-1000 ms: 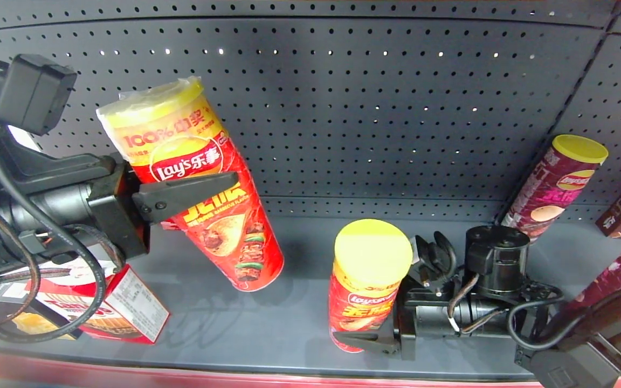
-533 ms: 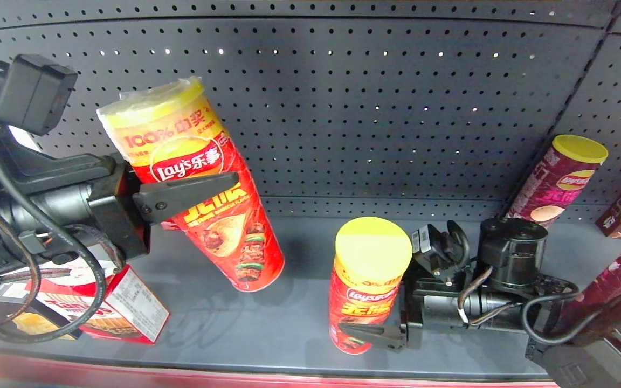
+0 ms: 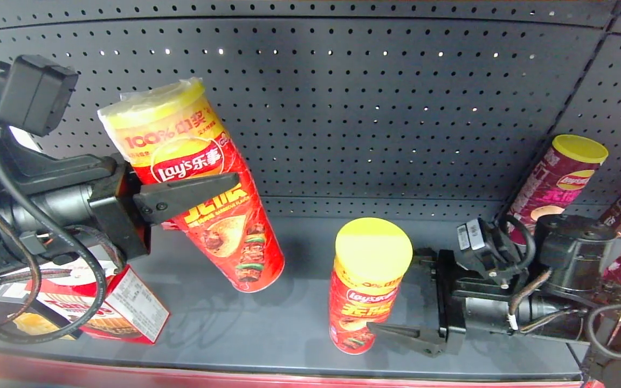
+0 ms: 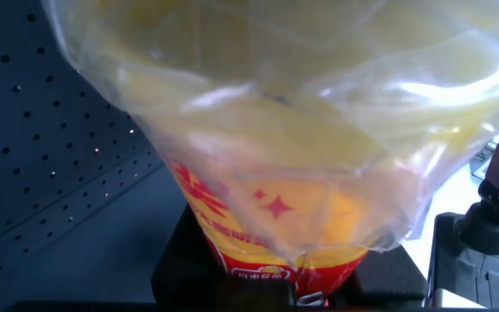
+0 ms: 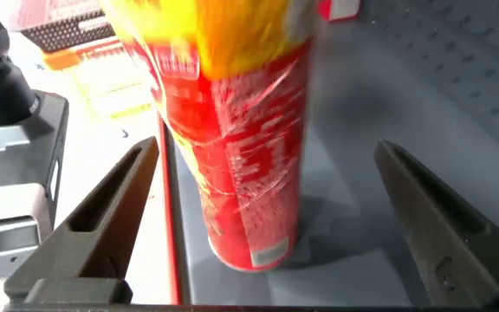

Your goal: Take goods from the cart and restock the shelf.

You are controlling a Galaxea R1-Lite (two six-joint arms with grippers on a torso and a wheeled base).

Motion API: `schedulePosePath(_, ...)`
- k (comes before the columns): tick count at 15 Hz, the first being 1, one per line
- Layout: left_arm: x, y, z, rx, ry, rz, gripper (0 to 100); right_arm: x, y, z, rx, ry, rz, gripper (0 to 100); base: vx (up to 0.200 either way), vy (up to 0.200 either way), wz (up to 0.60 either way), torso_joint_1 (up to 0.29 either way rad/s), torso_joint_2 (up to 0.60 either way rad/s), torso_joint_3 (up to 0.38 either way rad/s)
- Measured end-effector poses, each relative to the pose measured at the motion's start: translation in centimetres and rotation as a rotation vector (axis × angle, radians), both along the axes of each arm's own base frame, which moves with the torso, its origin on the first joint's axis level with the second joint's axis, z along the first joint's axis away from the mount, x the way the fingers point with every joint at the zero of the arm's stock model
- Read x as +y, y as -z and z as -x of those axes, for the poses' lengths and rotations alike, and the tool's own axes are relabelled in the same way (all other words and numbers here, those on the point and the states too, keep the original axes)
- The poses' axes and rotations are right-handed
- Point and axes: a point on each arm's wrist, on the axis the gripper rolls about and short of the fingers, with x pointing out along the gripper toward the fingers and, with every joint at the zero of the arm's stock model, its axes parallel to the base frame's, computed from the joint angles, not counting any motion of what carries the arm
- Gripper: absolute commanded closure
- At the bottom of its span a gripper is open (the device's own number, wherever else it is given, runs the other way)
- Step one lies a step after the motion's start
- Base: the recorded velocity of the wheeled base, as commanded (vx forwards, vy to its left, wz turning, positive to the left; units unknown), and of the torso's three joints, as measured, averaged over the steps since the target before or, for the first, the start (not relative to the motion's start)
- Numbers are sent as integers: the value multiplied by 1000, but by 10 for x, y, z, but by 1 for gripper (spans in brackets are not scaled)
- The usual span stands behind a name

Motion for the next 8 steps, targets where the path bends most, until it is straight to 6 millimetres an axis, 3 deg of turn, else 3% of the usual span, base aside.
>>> schedulePosePath(4,0,0,0,-1,0,0,100,-32,-18,26,-49,69,-29,0,0,0,0,0,0,0)
schedulePosePath(8,0,-2,1,-7,-1,2,100,-62,-33,67,-54,228,-57,0,0,0,0,0,0,0)
